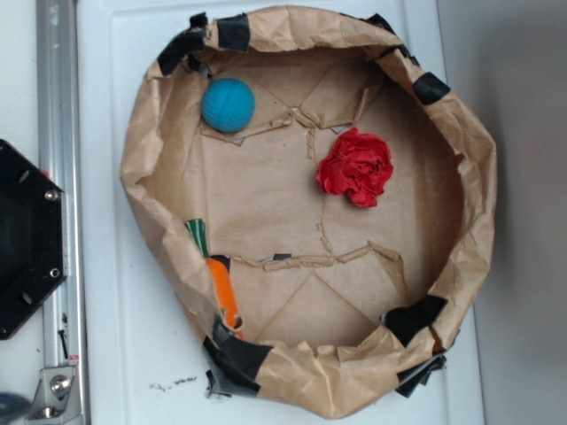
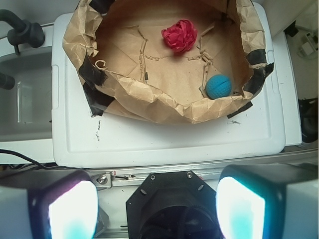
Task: Grab the blue ball.
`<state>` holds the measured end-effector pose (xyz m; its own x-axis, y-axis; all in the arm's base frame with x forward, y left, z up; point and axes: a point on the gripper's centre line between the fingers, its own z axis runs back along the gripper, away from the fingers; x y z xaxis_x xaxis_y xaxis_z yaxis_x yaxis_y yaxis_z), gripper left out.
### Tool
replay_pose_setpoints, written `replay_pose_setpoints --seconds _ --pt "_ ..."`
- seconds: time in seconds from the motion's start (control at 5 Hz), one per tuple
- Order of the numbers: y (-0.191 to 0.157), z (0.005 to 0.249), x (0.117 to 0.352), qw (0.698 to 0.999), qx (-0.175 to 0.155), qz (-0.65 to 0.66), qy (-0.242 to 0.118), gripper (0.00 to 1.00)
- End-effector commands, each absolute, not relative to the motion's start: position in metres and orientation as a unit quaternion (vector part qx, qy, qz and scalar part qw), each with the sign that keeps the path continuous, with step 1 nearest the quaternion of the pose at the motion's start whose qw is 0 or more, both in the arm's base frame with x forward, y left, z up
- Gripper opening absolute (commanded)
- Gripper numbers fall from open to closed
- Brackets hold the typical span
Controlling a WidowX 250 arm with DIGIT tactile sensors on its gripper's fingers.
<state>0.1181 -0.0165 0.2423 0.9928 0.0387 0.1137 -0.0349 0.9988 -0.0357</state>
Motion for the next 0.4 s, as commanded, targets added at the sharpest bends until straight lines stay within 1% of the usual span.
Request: replay_pose_setpoints --seconds 0.0,0.2 --pt "-0.017 0.242 0.118 0.998 -0.017 0.018 -0.057 1.0" --pt "0.018 0.22 0.168 0.992 0.078 -0.059 -0.084 1.0"
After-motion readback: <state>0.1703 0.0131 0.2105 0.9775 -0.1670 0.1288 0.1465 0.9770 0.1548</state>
